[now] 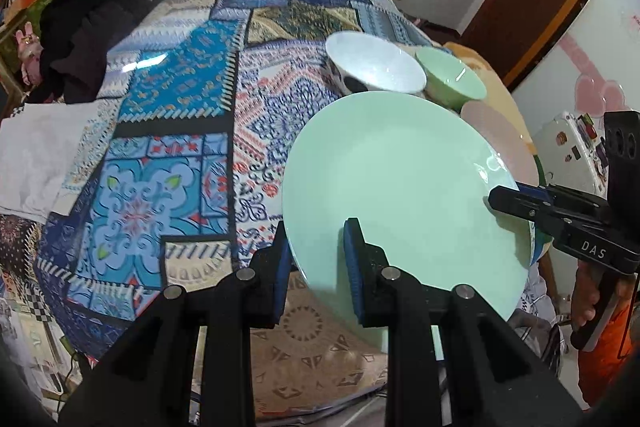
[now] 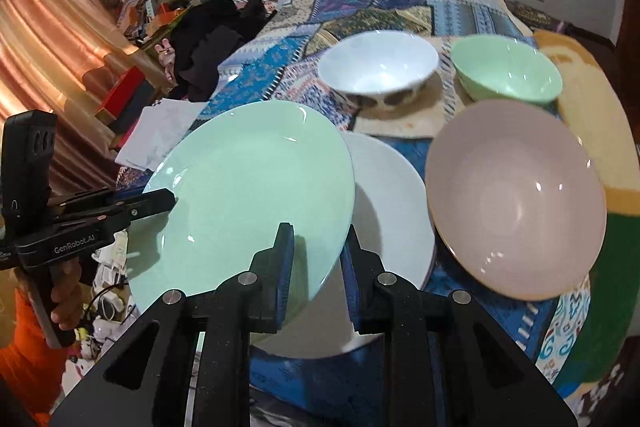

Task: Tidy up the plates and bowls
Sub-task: 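Carry the pale green plate over the white plate with both tools, then lower the pale green plate onto the white plate and open both tools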

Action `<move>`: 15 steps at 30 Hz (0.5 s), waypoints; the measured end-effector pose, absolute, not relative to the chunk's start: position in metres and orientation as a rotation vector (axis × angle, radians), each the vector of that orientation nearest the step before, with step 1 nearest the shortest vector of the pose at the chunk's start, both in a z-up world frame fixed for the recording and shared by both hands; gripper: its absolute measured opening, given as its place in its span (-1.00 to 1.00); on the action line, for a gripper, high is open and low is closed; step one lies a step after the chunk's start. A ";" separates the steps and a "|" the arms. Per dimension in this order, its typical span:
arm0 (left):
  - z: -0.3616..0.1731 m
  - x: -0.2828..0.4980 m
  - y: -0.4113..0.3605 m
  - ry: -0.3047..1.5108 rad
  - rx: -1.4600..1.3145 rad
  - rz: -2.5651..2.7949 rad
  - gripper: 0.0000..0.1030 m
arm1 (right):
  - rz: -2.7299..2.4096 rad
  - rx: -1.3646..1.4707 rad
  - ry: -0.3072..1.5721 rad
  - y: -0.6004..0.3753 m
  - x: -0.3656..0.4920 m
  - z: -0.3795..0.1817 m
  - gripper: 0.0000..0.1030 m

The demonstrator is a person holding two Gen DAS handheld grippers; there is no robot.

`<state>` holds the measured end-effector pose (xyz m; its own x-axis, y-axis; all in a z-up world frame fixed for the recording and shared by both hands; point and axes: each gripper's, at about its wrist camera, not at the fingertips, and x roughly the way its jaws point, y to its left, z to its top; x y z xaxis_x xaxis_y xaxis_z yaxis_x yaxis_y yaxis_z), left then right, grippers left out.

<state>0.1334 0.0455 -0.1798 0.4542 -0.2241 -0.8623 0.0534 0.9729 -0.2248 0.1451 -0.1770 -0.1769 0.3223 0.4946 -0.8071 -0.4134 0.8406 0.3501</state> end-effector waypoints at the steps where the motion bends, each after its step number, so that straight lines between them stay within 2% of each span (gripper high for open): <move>1: -0.184 0.135 0.044 1.096 -0.173 -0.175 -0.52 | 0.593 0.092 1.097 -0.178 0.145 -0.180 -0.59; 15: -0.222 0.151 0.033 1.179 -0.175 -0.188 -0.52 | 0.556 0.117 1.160 -0.187 0.146 -0.206 -0.59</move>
<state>0.1510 0.0327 -0.2216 0.3697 -0.2368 -0.8985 0.0540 0.9708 -0.2337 0.1456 -0.1872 -0.2065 0.2810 0.4727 -0.8352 -0.3549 0.8598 0.3672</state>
